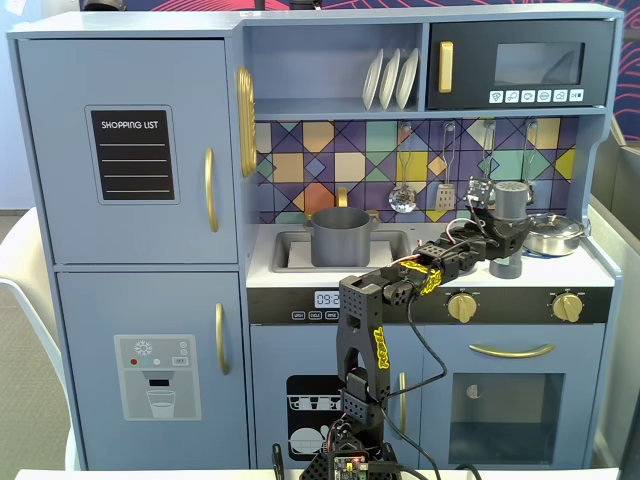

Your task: Put salt in the gray recipient

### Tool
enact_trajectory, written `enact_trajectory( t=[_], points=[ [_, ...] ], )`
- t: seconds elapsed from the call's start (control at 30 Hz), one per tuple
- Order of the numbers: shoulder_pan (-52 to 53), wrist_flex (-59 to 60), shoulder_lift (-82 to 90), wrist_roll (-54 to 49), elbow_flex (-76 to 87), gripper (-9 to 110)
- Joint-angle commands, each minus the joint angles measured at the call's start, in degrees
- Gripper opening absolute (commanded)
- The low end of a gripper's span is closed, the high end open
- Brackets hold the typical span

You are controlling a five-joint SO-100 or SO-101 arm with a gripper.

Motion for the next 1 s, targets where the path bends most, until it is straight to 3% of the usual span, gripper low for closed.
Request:
enact_trajectory(
  t=[0.0,0.1,0.27,0.37,0.43,0.47,0.53,0.57,0.67,0.73,0.83,0.97],
  points=[
    [1.93,-0.62,0.79,5.71,-0.44,45],
    [2.11,1.32,1.41,3.25,-0.35,60],
    [1.93,3.60,7.21,0.70,3.25,62],
    [1.85,13.80,16.52,-0.70,6.94,54],
    [1.14,27.60,26.89,-1.49,9.84,43],
    [0.00,36.74,32.43,-1.76,10.46,36],
    [-4.57,56.34,43.59,-2.99,10.37,6],
    [-7.82,65.30,48.08,-3.52,9.84,0],
    [-23.47,85.17,59.50,0.00,10.28,0],
    [-36.30,90.79,65.30,4.66,14.33,0],
    [-49.48,91.49,70.40,2.81,26.19,0],
    [-50.62,82.44,77.96,1.05,47.37,0]
  ],
)
